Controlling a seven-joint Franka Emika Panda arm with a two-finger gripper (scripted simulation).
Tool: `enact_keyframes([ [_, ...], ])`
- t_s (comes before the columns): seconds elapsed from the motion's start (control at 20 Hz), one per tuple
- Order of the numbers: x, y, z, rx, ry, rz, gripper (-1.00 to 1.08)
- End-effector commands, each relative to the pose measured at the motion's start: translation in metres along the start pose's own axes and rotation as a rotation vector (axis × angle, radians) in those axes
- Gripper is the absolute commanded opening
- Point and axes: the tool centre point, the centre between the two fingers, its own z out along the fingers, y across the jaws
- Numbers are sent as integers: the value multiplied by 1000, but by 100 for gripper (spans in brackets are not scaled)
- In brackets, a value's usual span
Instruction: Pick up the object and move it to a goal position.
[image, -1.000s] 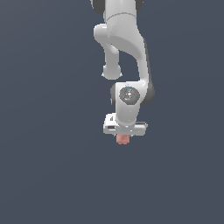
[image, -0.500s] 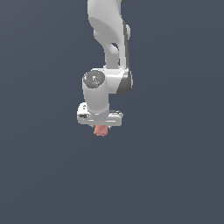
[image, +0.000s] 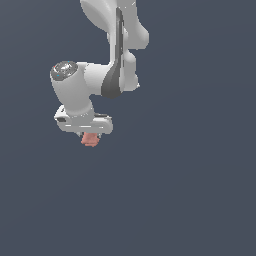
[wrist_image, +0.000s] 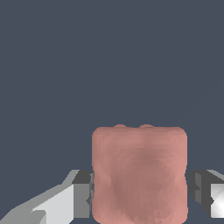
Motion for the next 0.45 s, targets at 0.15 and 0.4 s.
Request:
enact_keyframes([
  [0.15, -3, 33, -14, 0, -1, -3, -100],
  [0.4, -3, 42, -17, -1, -1, -3, -100],
])
